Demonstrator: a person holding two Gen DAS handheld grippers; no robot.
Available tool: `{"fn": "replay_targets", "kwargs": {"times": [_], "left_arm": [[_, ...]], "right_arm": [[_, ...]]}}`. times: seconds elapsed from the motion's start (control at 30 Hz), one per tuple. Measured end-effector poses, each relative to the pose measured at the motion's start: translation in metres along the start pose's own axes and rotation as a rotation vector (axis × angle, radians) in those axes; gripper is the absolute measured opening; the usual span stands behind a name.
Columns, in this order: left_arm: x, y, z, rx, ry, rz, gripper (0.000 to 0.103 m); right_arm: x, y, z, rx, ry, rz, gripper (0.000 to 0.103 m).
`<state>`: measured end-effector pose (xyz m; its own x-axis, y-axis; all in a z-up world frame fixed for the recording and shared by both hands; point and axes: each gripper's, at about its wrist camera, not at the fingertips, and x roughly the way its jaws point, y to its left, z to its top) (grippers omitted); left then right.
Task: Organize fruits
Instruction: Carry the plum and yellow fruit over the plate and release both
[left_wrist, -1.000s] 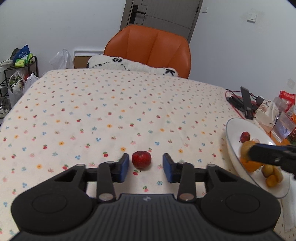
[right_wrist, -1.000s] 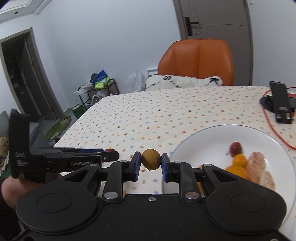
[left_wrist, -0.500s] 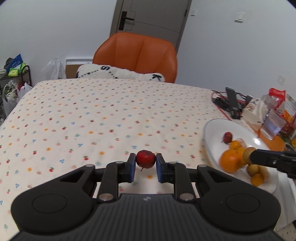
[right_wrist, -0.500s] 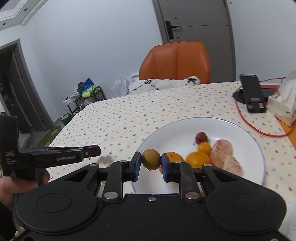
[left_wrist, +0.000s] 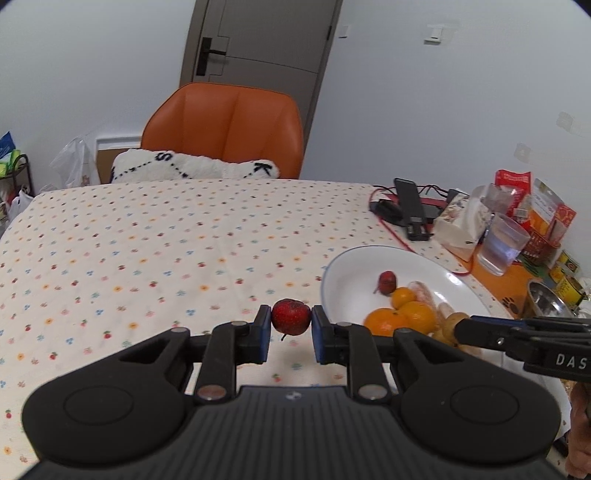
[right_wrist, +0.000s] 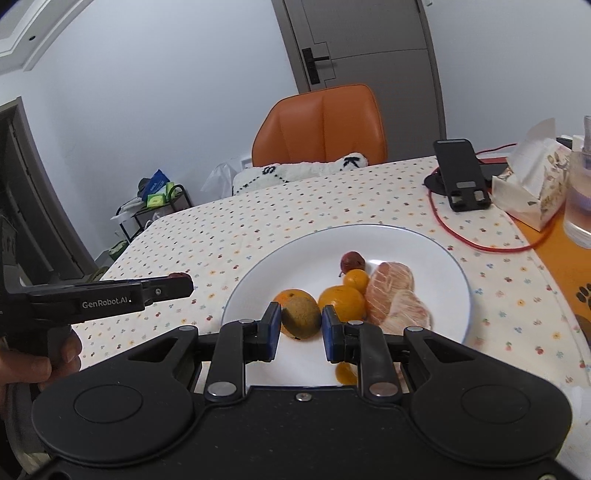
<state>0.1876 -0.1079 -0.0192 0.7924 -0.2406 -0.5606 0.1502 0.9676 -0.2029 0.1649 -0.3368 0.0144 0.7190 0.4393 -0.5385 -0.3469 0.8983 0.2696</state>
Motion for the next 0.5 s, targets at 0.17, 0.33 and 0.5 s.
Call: {"fn": "replay_targets", "kwargs": {"times": [0.17,0.33,0.5], "left_arm": [[-0.004,-0.013,0.002,0.017,-0.005,-0.029,0.021],[-0.005,-0.026,0.003,0.035,-0.007,-0.054,0.021],[-0.004,-0.038,0.002,0.048,-0.003,-0.078,0.021]], "right_arm": [[-0.008,-0.006,-0.003,0.02,-0.012,-0.012,0.03],[-0.014,-0.013,-0.005,0.042,-0.021,-0.016,0.03],[-0.017,-0.016,-0.007,0.048,-0.022,-0.018,0.03]]}}
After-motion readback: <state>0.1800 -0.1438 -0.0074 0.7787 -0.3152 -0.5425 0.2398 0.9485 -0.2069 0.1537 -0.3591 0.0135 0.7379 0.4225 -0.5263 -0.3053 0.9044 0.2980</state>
